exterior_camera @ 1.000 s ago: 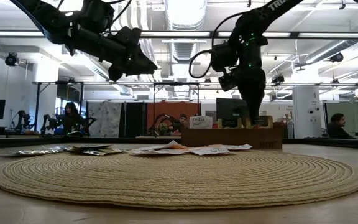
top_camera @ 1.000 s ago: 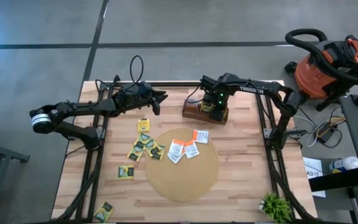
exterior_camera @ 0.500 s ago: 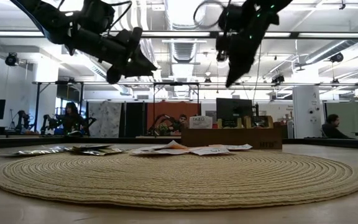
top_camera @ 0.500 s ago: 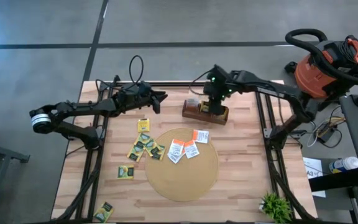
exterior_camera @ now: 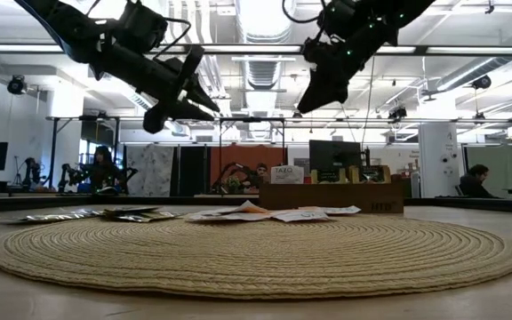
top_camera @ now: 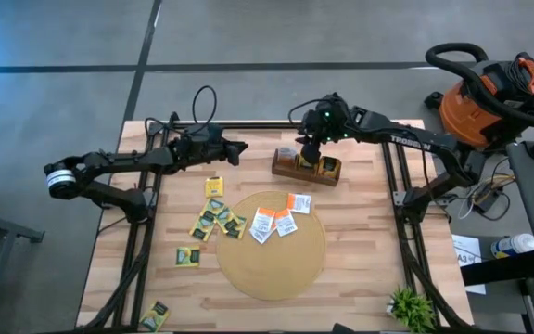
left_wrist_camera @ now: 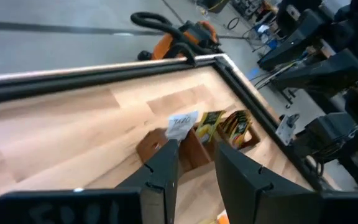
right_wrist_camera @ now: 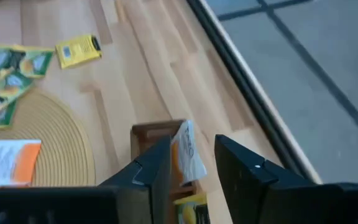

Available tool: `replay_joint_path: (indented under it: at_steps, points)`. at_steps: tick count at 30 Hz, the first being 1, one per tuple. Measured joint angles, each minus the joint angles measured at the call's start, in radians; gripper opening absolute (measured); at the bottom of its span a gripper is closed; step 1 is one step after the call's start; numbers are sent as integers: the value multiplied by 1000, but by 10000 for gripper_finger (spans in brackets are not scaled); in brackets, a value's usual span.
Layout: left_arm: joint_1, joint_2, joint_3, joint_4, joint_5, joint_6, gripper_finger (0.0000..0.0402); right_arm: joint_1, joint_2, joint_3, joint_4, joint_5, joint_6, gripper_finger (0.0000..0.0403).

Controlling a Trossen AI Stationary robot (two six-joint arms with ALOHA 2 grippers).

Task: Pick & Place Tea
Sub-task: Put the orange tea bag into the left section of the wooden organizer

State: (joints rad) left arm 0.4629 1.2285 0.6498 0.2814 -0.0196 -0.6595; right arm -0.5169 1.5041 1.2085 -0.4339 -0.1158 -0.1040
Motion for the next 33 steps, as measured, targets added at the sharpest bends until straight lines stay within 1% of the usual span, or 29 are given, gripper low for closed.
replay_joint_path:
  at_steps: [4, 10, 14, 17, 20, 25, 29, 33]
  points:
    - [0, 0, 0, -70, 0, -66, 99, 0, 17, -16, -12, -3, 25, 113]
    - [-24, 0, 0, -154, 3, -153, 99, 9, 25, -62, 23, -50, 27, 103]
    - [-50, -1, 0, -160, 3, -155, 99, 10, 25, -70, 32, -51, 26, 97]
    - [-69, -1, 0, -188, 4, -154, 99, 10, 25, -70, 75, -50, 23, 93]
    - [-85, -1, 0, -228, 34, -141, 99, 12, 24, -70, 135, -53, 25, 89]
    - [-113, -1, 0, -361, 52, -128, 99, 13, 24, -70, 187, -51, 100, 82]
    - [-142, -1, 0, -491, 53, -127, 99, 13, 24, -69, 193, -50, 108, 79]
    - [-160, -1, 0, -556, 53, -119, 99, 13, 24, -70, 196, -42, 155, 82]
